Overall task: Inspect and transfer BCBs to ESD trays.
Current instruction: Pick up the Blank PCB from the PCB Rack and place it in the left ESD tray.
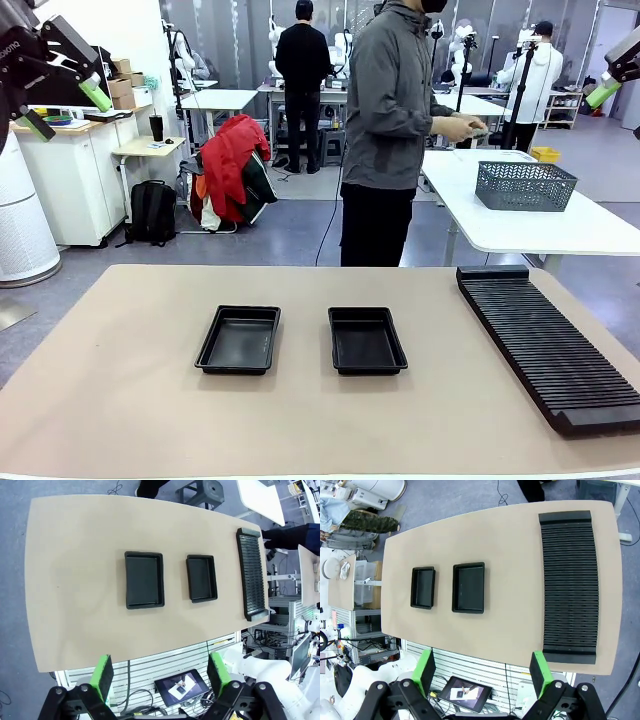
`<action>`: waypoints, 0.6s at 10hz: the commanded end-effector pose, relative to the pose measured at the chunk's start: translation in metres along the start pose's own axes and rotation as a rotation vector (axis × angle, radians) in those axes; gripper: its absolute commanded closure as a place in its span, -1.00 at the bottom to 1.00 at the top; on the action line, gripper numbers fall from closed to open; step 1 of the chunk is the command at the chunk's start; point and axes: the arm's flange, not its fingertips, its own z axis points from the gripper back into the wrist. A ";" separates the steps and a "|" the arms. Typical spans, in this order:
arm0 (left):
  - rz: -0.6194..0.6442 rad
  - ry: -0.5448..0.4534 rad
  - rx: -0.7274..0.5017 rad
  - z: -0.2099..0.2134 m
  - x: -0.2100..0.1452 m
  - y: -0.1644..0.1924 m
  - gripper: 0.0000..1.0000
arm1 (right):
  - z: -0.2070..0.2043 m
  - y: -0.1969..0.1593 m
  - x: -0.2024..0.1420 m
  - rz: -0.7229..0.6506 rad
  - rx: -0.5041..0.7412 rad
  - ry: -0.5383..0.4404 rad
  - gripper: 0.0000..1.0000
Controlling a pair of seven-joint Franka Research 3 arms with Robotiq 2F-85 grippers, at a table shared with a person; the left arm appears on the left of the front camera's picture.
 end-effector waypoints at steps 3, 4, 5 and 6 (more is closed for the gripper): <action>-0.003 0.000 0.006 0.000 0.000 0.000 -1.00 | 0.000 0.000 0.000 -0.001 0.000 0.000 -1.00; -0.003 0.000 0.006 0.000 0.000 0.000 -1.00 | 0.000 0.000 0.000 -0.001 0.000 0.000 -1.00; -0.003 0.000 0.006 0.000 0.000 0.000 -1.00 | 0.000 0.000 0.000 -0.001 0.000 0.000 -1.00; -0.003 0.000 0.006 0.000 0.000 0.000 -1.00 | 0.000 0.000 0.000 -0.001 0.000 0.000 -1.00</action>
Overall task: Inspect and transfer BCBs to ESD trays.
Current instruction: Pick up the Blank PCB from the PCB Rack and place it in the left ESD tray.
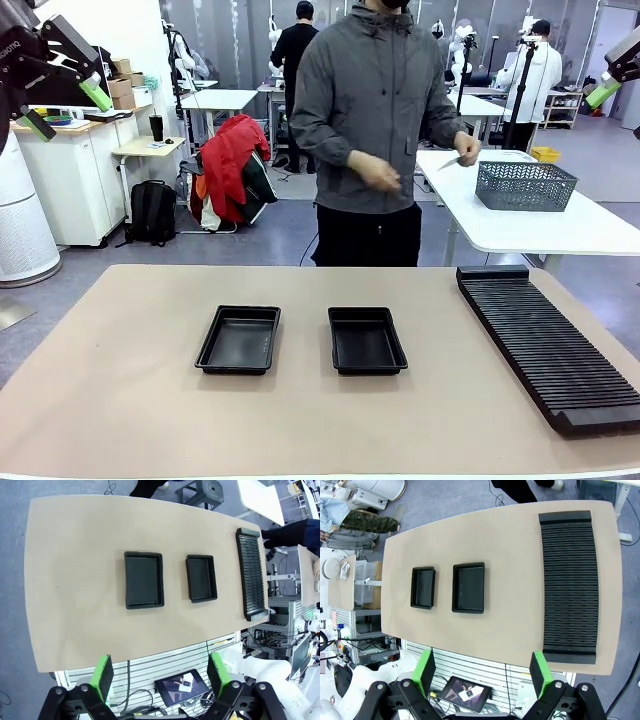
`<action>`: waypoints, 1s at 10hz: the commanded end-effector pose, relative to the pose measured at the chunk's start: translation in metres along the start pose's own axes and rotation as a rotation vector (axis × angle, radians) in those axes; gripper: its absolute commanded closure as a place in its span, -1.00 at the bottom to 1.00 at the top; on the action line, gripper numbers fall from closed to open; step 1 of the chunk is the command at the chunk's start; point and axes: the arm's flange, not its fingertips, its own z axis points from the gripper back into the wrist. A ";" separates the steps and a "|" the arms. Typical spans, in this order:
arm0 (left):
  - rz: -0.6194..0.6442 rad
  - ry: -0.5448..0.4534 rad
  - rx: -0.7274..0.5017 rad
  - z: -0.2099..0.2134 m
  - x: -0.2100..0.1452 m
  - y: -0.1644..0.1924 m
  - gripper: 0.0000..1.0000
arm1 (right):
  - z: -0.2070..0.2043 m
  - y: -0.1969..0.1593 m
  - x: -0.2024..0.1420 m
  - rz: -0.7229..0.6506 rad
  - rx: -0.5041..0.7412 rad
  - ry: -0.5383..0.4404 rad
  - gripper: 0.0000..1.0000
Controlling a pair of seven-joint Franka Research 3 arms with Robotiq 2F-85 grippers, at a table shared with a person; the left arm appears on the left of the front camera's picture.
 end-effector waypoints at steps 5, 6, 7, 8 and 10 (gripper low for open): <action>-0.001 0.000 0.005 0.000 0.000 0.000 -1.00 | 0.000 0.000 0.000 -0.001 0.000 0.000 -1.00; -0.001 0.000 0.005 0.000 0.000 0.000 -1.00 | 0.000 0.000 0.000 -0.001 0.000 0.000 -1.00; -0.001 0.000 0.005 0.000 0.000 0.000 -1.00 | 0.000 0.000 0.000 -0.001 0.000 0.000 -1.00; -0.001 0.000 0.005 0.000 0.000 0.000 -1.00 | 0.000 0.000 0.000 -0.001 0.000 0.000 -1.00; -0.001 0.000 0.005 0.000 0.000 0.000 -1.00 | 0.000 0.000 0.000 -0.001 0.000 0.000 -1.00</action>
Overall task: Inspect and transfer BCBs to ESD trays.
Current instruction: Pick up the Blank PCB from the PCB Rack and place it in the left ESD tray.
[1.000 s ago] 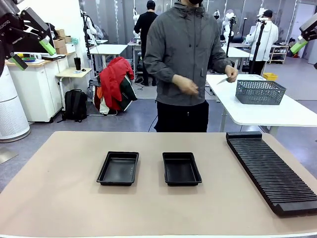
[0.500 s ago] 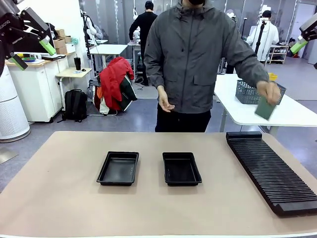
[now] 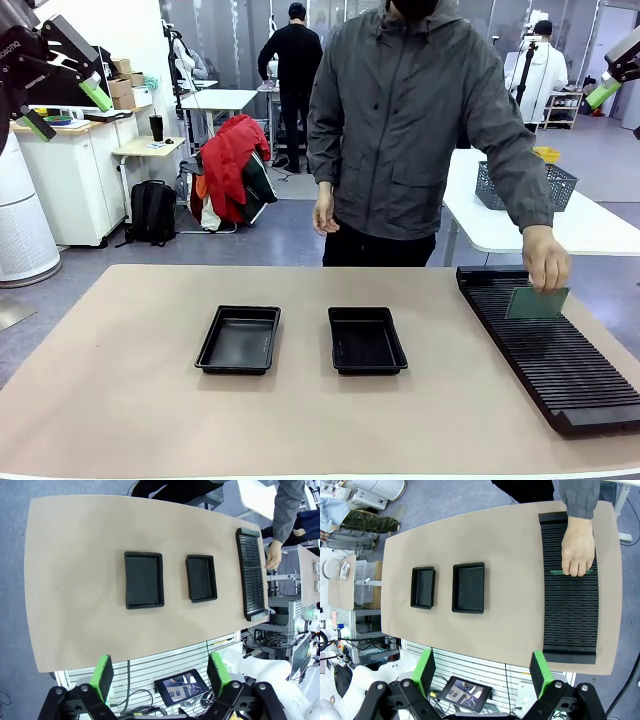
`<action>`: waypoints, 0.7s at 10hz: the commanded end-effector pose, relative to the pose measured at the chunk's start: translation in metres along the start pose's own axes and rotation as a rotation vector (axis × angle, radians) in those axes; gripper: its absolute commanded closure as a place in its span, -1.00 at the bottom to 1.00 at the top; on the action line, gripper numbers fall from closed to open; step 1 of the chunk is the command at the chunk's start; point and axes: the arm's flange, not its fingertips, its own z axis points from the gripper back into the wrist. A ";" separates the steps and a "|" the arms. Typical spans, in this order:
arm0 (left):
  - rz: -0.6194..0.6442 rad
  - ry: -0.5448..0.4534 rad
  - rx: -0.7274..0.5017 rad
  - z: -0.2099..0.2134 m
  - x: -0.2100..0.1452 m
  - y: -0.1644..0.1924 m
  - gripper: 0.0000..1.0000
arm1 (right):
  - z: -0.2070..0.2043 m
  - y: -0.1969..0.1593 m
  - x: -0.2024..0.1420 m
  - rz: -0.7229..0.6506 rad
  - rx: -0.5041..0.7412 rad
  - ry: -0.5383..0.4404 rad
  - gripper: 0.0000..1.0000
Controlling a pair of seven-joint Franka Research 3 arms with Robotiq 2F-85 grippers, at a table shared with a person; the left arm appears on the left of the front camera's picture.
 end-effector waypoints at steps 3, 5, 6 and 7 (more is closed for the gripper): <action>-0.001 0.000 0.005 0.000 0.000 0.000 -1.00 | 0.000 0.000 0.000 -0.001 0.000 0.000 -1.00; -0.001 0.000 0.005 0.000 0.000 0.000 -1.00 | 0.000 0.000 0.000 -0.001 0.000 0.000 -1.00; -0.001 0.000 0.005 0.000 0.000 0.000 -1.00 | 0.000 0.000 0.000 -0.001 0.000 0.000 -1.00; -0.001 0.000 0.005 0.000 0.000 0.000 -1.00 | 0.000 0.000 0.000 -0.001 0.000 0.000 -1.00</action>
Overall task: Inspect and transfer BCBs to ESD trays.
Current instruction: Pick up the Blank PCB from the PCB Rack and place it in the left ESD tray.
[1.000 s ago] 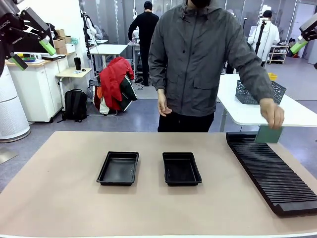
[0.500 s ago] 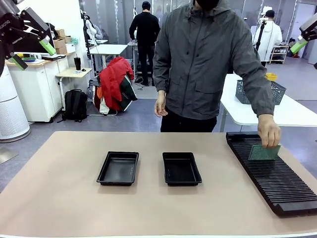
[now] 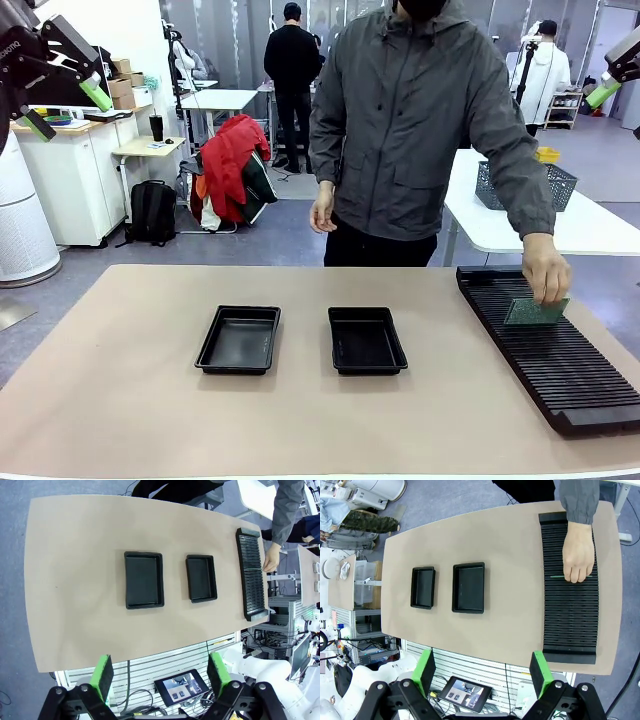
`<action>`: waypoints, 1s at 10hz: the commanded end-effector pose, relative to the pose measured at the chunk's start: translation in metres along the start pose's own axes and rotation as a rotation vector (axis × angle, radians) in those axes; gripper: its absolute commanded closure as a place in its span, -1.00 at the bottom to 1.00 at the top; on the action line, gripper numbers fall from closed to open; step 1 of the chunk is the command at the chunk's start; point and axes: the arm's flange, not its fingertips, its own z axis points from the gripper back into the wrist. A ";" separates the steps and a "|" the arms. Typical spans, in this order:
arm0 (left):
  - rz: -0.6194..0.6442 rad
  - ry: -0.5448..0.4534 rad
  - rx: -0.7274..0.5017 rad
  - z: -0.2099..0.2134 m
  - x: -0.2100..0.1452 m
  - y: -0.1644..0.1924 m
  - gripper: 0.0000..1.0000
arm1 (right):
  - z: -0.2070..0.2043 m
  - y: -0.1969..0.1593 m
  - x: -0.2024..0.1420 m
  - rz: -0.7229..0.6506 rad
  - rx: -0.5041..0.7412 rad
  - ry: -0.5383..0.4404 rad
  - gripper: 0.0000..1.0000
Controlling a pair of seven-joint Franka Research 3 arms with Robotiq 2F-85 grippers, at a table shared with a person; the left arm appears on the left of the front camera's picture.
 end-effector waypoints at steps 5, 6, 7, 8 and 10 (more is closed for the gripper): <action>-0.001 0.000 0.005 0.000 0.000 0.000 -1.00 | 0.000 0.000 0.000 -0.001 0.000 0.000 -1.00; -0.001 0.000 0.005 0.000 0.000 0.000 -1.00 | 0.000 0.000 0.000 -0.001 0.000 0.000 -1.00; -0.001 0.000 0.005 0.000 0.000 0.000 -1.00 | 0.000 0.000 0.000 -0.001 0.000 0.000 -1.00; -0.001 0.000 0.005 0.000 0.000 0.000 -1.00 | 0.000 0.000 0.000 -0.001 0.000 0.000 -1.00; -0.001 0.000 0.005 0.000 0.000 0.000 -1.00 | 0.000 0.000 0.000 0.000 0.000 0.000 -1.00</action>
